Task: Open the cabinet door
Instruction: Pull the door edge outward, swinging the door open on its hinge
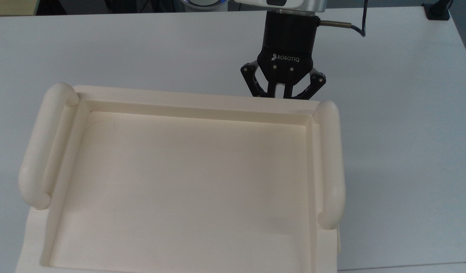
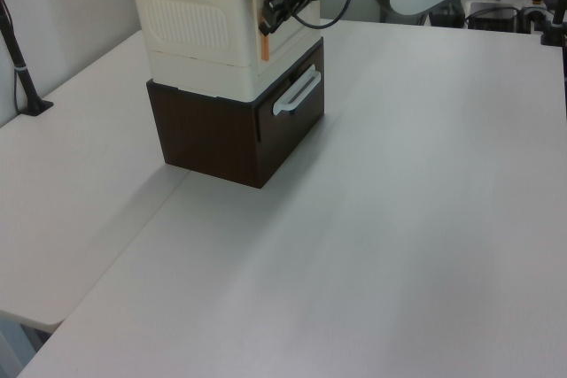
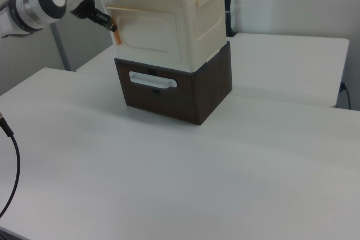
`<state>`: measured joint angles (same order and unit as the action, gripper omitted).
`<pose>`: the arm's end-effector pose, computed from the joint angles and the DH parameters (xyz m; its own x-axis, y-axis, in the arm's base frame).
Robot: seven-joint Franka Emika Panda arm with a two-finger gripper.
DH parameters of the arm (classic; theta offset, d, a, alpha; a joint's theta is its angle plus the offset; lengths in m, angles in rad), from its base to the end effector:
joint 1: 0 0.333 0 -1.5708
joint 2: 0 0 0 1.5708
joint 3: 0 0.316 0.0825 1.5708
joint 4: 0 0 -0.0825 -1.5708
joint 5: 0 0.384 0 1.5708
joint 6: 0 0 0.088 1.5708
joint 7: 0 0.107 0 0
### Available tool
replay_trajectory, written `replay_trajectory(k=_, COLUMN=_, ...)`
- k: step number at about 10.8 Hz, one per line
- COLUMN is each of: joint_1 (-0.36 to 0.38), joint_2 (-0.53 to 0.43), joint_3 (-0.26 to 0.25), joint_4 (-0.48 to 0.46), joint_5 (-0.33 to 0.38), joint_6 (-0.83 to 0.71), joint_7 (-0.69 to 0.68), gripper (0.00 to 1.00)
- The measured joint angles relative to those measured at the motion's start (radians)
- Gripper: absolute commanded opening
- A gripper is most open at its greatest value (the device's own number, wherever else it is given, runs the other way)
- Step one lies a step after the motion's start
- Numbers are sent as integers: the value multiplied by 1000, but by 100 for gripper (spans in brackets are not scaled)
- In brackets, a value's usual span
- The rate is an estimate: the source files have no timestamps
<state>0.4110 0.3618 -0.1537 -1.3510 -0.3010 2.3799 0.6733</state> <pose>0.6868 0.1998 0.6001 0.7153 -0.2110 0.6662 -0.2036 -0.9749 -0.0902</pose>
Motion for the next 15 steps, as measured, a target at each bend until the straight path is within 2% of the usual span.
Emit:
replay_trajectory(k=1, joint_1=1, joint_2=-13, joint_3=0, joint_4=1, joint_5=40, joint_6=-45, joint_7=-41, gripper=0)
replay_trajectory(k=2, joint_1=2, joint_2=-31, joint_3=0, joint_4=2, joint_5=82, joint_6=-104, joint_7=-87, gripper=4)
replay_trajectory(k=3, joint_1=2, joint_2=-50, joint_3=0, joint_4=2, joint_5=116, joint_6=-167, joint_7=-128, gripper=13)
replay_trajectory(k=4, joint_1=1, joint_2=-71, joint_3=-1, joint_4=2, joint_5=150, joint_6=-240, joint_7=-176, gripper=37)
replay_trajectory(k=5, joint_1=-3, joint_2=-93, joint_3=-3, joint_4=1, joint_5=187, joint_6=-315, joint_7=-228, gripper=75)
replay_trajectory(k=6, joint_1=-8, joint_2=-116, joint_3=-10, joint_4=-1, joint_5=223, joint_6=-405, joint_7=-273, gripper=81)
replay_trajectory(k=7, joint_1=-24, joint_2=-136, joint_3=-16, joint_4=-8, joint_5=243, joint_6=-507, joint_7=-301, gripper=97)
replay_trajectory(k=10, joint_1=-99, joint_2=-192, joint_3=-18, joint_4=-25, joint_5=260, joint_6=-717, joint_7=-405, gripper=100)
replay_trajectory(k=13, joint_1=-153, joint_2=-217, joint_3=-19, joint_4=-37, joint_5=262, joint_6=-819, joint_7=-442, gripper=100)
replay_trajectory(k=15, joint_1=-189, joint_2=-241, joint_3=-21, joint_4=-37, joint_5=262, joint_6=-906, joint_7=-523, gripper=100)
